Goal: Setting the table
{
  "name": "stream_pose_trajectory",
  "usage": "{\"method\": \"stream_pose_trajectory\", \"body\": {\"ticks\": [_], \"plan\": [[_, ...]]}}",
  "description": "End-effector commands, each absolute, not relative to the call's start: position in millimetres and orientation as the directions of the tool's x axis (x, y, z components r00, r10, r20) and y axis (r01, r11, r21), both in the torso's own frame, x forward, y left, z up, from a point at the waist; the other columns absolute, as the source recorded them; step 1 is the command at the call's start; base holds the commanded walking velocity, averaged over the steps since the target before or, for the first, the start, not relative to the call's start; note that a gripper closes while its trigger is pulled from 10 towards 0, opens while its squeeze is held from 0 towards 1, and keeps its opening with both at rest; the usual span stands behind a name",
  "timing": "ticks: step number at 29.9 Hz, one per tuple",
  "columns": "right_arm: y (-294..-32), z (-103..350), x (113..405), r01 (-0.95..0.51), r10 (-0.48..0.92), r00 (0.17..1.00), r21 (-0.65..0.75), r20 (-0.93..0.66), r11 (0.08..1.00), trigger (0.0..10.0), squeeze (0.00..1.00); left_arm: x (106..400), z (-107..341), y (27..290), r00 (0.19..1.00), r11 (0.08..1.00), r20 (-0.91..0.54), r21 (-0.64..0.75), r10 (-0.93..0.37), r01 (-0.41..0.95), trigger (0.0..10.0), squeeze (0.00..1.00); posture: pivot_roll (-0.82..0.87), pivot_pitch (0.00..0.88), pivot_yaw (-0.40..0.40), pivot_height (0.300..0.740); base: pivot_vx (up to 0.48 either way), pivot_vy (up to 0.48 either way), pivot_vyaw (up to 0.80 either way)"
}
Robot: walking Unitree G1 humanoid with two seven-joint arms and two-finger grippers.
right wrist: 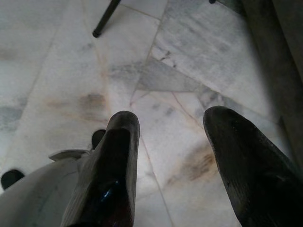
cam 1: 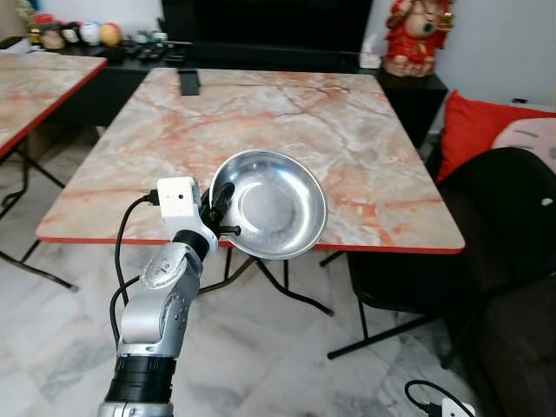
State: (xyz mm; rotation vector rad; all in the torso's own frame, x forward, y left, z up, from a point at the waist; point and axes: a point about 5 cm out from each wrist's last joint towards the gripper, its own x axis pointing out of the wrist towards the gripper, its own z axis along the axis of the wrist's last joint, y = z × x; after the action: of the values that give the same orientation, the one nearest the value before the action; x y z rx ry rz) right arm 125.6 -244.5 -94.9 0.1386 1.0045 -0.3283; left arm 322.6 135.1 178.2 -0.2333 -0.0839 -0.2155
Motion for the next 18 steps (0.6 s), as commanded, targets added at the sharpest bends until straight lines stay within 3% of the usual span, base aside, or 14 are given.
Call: {"method": "stream_pose_trajectory", "body": {"ticks": [1, 18], "plan": [[-245.1, -93.4, 129.0, 0.336, -0.209, 0.506, -0.031, -0.837, 0.941, 10.0, 0.0, 323.8, 182.6, 134.0, 0.971, 0.949, 0.121, -0.218, -0.205, 0.227, 10.0, 0.0, 0.1, 0.0, -0.055, 0.74, 0.259, 0.0, 0.0], [-245.1, -93.3, 129.4, 0.329, -0.209, 0.506, -0.036, -0.837, 0.943, 10.0, 0.0, 324.4, 181.8, 131.4, 0.969, 0.952, 0.117, -0.193, -0.217, 0.237, 10.0, 0.0, 0.1, 0.0, -0.053, 0.74, 0.278, 0.0, 0.0]]}}
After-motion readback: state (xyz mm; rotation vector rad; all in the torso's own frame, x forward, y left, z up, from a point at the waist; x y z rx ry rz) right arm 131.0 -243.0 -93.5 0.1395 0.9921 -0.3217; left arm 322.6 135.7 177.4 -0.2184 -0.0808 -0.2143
